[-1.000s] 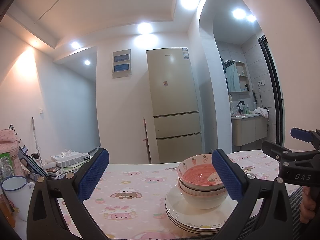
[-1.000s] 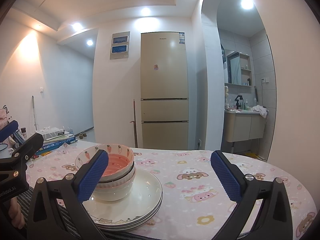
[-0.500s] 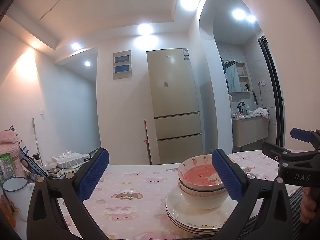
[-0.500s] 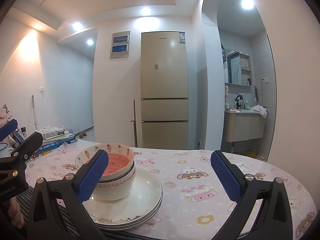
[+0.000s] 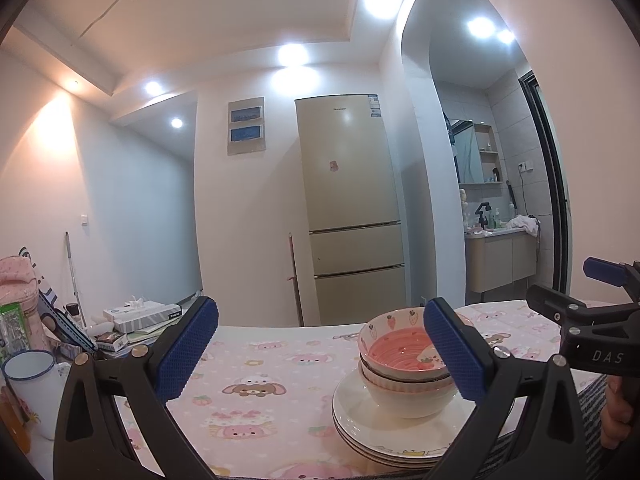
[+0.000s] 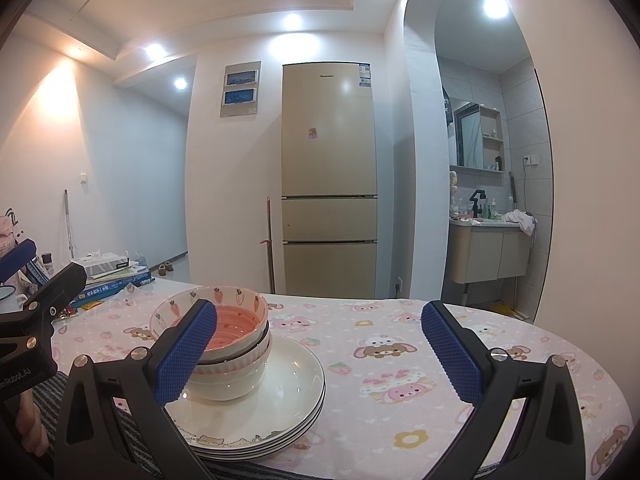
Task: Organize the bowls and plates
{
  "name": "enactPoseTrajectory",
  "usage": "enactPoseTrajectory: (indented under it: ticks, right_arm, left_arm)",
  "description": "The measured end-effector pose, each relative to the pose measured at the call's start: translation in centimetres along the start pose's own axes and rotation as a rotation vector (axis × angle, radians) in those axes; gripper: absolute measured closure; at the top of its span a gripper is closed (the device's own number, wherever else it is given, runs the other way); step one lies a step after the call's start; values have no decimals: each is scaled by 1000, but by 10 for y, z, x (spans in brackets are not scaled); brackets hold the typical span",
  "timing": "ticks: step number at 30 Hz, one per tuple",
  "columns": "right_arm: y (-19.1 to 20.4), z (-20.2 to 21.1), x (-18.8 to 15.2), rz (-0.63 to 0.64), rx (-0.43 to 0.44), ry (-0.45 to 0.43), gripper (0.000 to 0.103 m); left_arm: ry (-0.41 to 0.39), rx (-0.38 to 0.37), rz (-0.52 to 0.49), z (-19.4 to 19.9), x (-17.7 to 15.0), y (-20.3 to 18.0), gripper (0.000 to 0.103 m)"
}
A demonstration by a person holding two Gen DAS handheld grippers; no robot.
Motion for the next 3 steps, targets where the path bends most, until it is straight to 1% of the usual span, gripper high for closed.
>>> enactPoseTrajectory:
  ticks: [3]
  right_arm:
    - [0, 0, 0, 0, 0, 1, 0]
  left_arm:
    - [0, 0, -1, 0, 0, 0, 0]
Point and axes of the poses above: each gripper's, at about its wrist camera, not at the fingertips, and z roughly against the way its jaws point, y to its left, x to its top, the point moved 4 cm from there along -z, roughly the way its jaws point, and after that the axes turned 13 degrees about x, right-handed, at the moved point
